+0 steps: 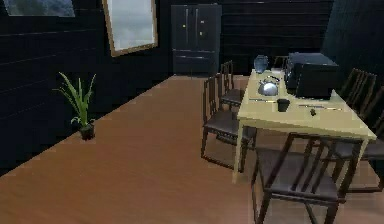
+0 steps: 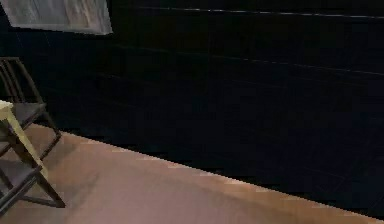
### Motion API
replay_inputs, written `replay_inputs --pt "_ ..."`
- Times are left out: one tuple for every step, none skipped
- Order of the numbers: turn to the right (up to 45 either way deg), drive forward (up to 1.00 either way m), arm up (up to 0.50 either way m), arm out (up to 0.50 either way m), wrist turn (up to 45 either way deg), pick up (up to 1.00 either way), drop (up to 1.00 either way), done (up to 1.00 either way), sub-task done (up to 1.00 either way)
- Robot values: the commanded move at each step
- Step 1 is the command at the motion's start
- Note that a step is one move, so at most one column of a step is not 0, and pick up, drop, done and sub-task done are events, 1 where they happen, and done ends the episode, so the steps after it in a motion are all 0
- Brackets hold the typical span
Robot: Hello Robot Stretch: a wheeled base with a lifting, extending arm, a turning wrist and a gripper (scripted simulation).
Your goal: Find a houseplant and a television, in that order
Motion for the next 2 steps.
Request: replay_inputs --pt "-21.0 0.0 0.0 0.0 0.0 0.0 0.0 0.0 0.0" --pt "0.0 0.6 0.0 0.0 0.0 0.0 0.0 0.0 0.0"
